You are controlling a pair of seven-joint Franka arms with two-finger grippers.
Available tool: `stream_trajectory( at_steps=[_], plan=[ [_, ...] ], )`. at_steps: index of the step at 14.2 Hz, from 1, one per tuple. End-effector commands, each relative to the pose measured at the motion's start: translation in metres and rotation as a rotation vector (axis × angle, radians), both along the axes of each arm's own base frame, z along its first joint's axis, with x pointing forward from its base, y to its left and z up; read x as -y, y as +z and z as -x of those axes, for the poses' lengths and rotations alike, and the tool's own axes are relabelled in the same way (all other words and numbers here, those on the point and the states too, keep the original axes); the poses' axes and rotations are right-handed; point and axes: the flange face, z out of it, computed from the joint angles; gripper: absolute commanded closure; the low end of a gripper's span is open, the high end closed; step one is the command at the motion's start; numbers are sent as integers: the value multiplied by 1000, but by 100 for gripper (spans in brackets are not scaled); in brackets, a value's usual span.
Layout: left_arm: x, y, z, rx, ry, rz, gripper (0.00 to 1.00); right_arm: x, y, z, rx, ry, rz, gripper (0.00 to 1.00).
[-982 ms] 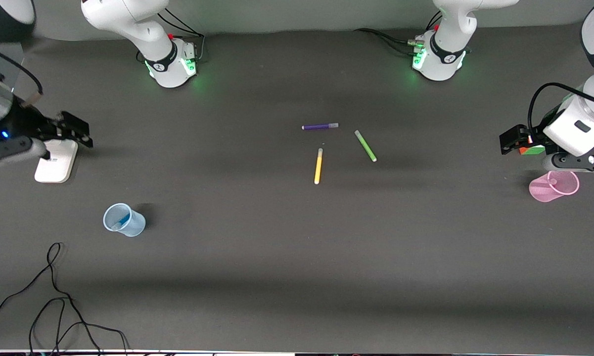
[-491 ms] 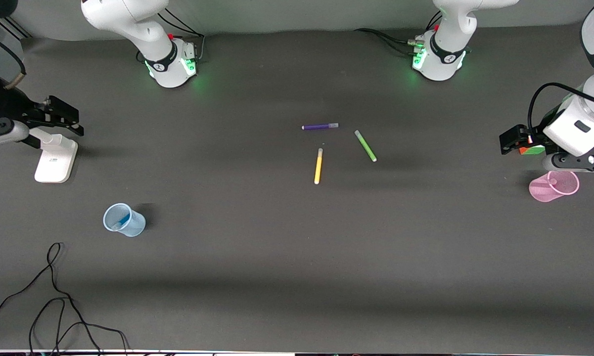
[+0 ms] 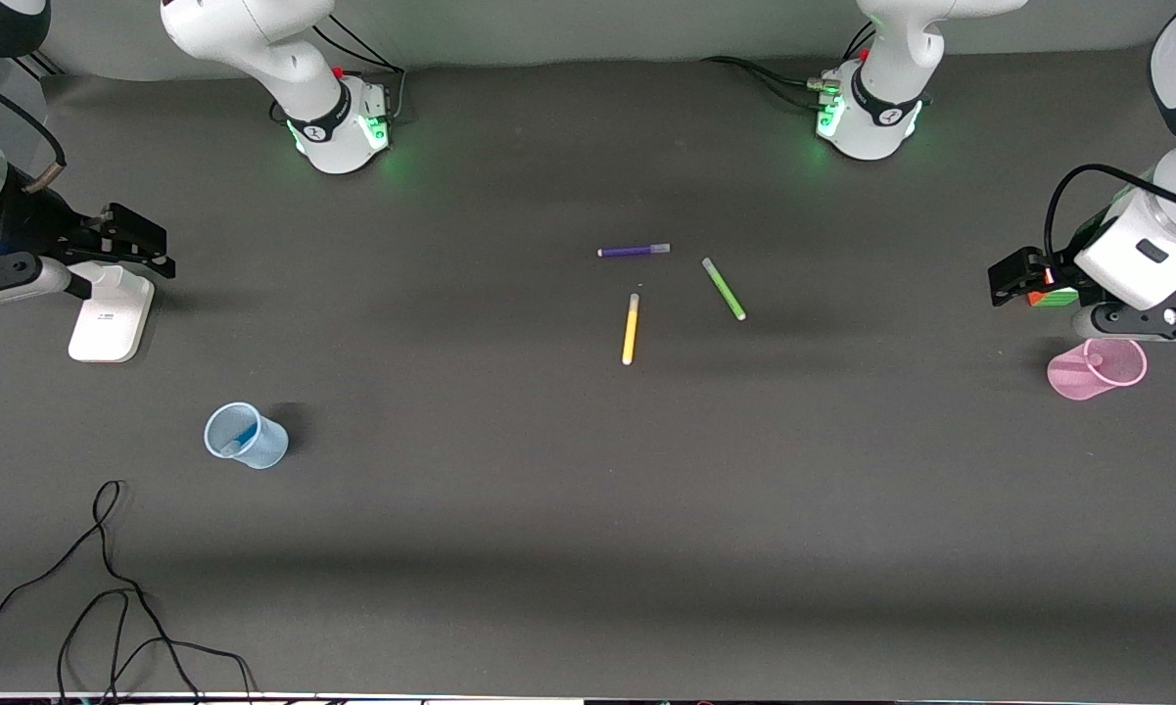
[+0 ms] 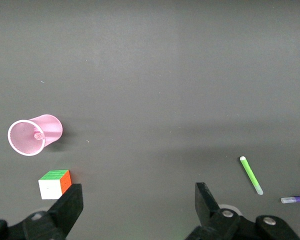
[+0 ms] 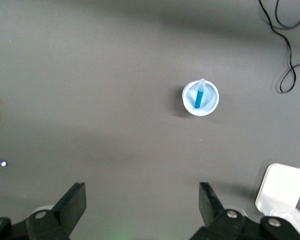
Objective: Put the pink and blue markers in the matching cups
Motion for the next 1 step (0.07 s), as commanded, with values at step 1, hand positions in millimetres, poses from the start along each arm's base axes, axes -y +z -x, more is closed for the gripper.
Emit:
stream_trajectory(
  at_steps=[1],
  plan=[
    [-1,3,6,-6,1,-12,0,-2,-2,1,-19,-34,-10,0]
  ],
)
